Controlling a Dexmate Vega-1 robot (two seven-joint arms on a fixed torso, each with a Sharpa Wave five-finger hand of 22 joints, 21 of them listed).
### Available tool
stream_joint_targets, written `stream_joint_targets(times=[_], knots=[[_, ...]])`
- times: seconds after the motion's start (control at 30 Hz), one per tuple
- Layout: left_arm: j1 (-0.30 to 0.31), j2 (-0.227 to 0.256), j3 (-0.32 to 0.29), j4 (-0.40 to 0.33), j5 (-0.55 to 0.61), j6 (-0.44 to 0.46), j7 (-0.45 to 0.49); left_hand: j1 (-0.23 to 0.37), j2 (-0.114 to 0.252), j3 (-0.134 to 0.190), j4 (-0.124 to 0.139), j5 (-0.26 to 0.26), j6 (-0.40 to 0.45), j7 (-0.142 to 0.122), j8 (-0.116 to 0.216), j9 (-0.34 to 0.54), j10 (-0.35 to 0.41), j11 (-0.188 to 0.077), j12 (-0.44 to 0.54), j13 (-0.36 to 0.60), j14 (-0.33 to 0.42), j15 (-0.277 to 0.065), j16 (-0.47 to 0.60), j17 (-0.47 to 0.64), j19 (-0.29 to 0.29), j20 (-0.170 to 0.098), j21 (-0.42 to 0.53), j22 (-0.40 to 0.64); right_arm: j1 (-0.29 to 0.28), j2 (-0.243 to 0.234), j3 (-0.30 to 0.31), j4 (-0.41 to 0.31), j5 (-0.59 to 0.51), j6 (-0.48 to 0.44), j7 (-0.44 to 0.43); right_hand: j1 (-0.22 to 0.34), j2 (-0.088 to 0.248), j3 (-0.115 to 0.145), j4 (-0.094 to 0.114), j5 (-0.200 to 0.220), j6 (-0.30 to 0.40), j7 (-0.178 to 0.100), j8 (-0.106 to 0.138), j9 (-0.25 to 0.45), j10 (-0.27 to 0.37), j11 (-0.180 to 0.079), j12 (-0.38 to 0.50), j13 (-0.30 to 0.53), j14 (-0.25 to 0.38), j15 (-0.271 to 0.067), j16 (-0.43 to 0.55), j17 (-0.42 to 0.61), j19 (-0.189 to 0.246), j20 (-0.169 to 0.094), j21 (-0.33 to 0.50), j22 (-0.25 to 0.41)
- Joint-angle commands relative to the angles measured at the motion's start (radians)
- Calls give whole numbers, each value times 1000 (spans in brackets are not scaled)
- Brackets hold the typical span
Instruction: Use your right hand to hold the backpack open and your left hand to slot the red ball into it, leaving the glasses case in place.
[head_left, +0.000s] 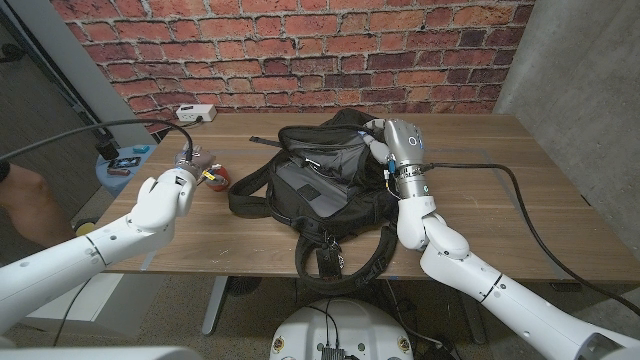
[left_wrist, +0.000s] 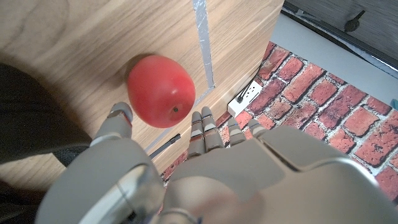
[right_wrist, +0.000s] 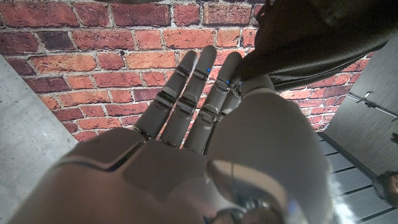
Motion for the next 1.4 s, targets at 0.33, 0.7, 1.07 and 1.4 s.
stream_joint_targets(times=[0.33, 0.7, 1.07, 1.4], knots=[[58, 45, -28, -54, -26, 60, -12, 12, 2, 4, 3, 5, -7, 0, 7, 3, -5, 2, 5, 6, 14, 4, 4, 4, -40, 0, 5, 3, 6, -1, -4, -2, -3, -7, 9, 19, 14, -7, 0, 5, 11, -6, 6, 5, 8, -1, -3, 1, 13, -77, -6, 6, -5, -73, 9, 1], [64, 44, -29, -38, -37, 73, 16, 14, 2, 5, 4, 5, -24, 8, 4, 3, -20, 12, 2, 7, 12, 13, 1, 4, -39, 4, 4, 3, 15, 7, -14, 4, -5, -10, 20, 20, 16, -9, 1, 5, 11, -6, 5, 5, 8, 0, -3, 4, 15, -77, -9, 9, -5, -72, 9, 1], [12, -9, 4, 31, -25, 60, 64, 17, 2, 6, 4, 5, -48, 16, 1, 3, -37, 20, 0, 6, 6, 27, -2, 4, -30, 12, 4, 3, 21, 10, -17, 5, -6, -22, 30, 21, 15, -13, 0, 5, 12, -6, 5, 5, 11, 0, -5, 1, 17, -77, -12, 12, -6, -72, 10, 1], [-37, -41, 37, 81, -31, 28, 62, 21, 4, 7, 4, 6, -55, 17, 3, 2, -23, 22, 9, 6, 19, 25, 2, 4, -16, 17, 8, 3, 27, 14, -19, 6, -7, -39, 39, 21, 17, -14, 1, 5, 12, -6, 4, 5, 12, 0, -5, 2, 17, -77, -16, 12, -5, -71, 10, 1]])
